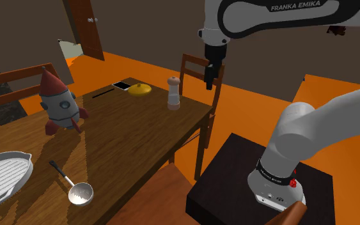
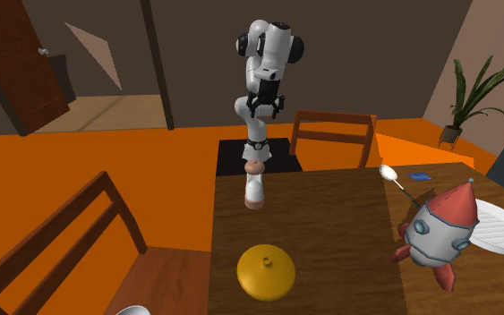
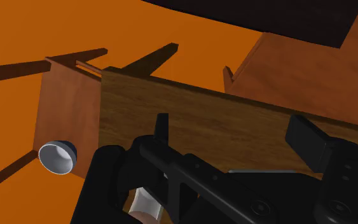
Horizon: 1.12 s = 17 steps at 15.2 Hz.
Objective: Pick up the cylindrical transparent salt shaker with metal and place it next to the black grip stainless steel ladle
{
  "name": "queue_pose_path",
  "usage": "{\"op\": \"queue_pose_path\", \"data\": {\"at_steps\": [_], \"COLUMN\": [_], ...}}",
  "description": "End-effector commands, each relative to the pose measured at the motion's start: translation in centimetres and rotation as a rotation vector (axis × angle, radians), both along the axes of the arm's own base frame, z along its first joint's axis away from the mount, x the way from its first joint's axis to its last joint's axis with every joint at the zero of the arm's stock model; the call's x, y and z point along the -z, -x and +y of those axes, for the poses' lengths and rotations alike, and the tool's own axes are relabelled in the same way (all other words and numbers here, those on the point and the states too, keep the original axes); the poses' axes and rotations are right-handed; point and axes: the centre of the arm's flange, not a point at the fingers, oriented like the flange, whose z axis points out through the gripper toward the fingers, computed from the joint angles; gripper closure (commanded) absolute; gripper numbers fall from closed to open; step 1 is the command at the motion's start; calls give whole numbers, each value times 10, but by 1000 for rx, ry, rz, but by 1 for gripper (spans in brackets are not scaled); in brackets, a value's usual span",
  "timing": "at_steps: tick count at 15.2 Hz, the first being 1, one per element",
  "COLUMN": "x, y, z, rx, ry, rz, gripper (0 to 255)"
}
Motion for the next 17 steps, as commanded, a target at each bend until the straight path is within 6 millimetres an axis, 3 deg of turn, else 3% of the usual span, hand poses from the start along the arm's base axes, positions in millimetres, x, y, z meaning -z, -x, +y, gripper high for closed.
{"op": "queue_pose_path", "data": {"at_steps": [1,17], "x": [0,31], "y": [0,-209], "z": [0,-32], "rx": [0,134], "ry": [0,2], "rz": [0,-6], "gripper": [0,0]}}
